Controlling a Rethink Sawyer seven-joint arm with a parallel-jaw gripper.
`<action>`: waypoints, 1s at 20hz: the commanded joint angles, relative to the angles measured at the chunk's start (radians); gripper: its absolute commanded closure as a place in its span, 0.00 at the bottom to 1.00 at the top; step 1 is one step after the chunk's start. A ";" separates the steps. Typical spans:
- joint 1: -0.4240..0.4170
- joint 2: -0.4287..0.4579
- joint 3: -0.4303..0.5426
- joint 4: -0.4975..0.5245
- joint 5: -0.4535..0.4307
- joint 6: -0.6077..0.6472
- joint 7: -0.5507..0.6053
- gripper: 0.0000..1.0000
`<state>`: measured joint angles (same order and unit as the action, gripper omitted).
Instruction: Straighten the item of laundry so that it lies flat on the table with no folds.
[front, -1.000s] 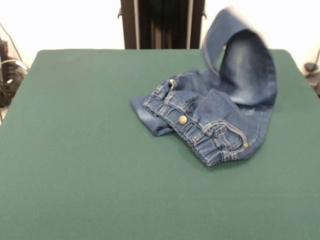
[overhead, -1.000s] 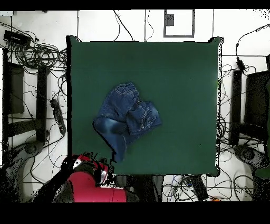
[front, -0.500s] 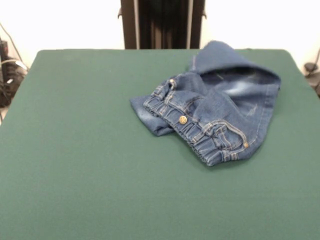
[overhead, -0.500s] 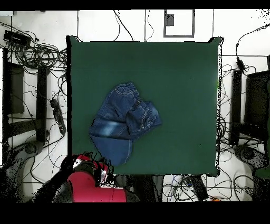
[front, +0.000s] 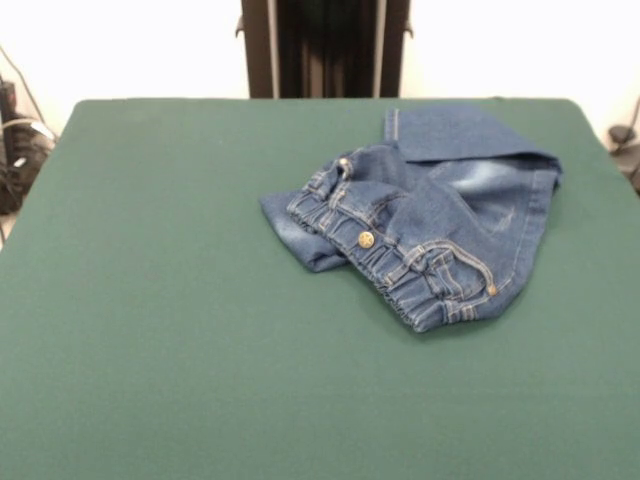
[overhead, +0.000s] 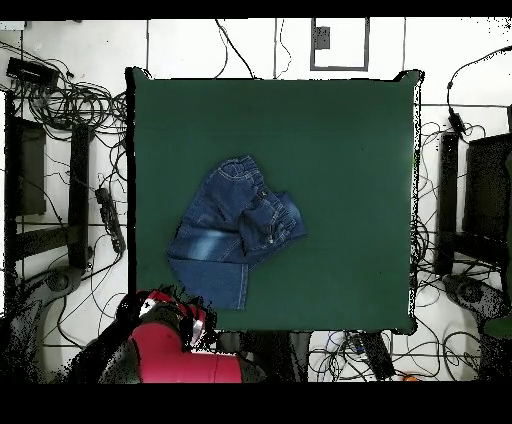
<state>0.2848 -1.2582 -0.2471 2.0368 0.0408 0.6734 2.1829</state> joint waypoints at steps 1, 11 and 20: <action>0.003 0.101 0.101 0.072 -0.023 -0.052 0.040 0.00; -0.155 0.217 0.194 0.015 -0.090 -0.180 -0.096 0.00; -0.220 0.244 0.263 -0.060 -0.155 -0.117 -0.123 0.00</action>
<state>0.0671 -1.0828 -0.1216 2.0000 -0.0864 0.5122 2.1829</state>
